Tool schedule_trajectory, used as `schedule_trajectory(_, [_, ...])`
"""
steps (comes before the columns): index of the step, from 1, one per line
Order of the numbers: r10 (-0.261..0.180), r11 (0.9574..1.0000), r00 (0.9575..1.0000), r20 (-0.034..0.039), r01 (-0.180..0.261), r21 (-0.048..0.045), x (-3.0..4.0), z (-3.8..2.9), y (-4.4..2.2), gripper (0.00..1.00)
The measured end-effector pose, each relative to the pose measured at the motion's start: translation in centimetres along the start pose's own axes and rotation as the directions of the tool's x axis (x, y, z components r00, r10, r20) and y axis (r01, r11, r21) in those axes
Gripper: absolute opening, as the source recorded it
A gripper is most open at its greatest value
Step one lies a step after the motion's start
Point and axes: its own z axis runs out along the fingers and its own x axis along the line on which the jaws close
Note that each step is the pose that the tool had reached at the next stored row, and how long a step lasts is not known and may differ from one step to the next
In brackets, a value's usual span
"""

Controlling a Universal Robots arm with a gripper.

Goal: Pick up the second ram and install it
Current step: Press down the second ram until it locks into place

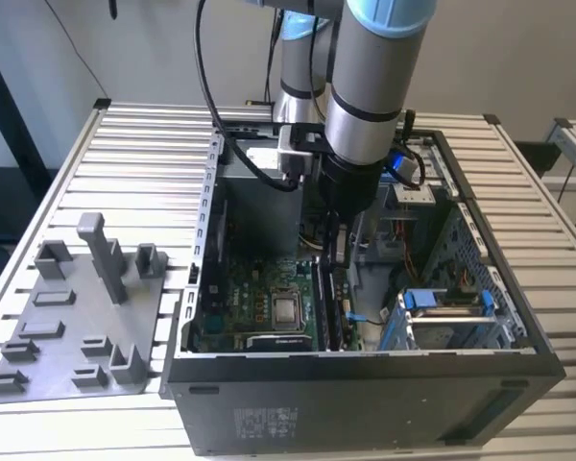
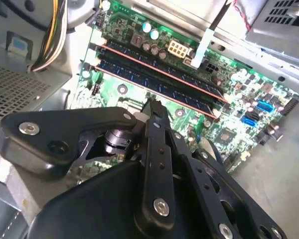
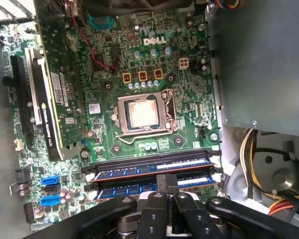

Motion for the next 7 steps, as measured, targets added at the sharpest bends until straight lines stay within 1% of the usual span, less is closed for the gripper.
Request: schedule_trajectory(7, [0.0,1.0,1.0,-0.0001,0.0,0.0,0.0,-0.07,0.0,0.11])
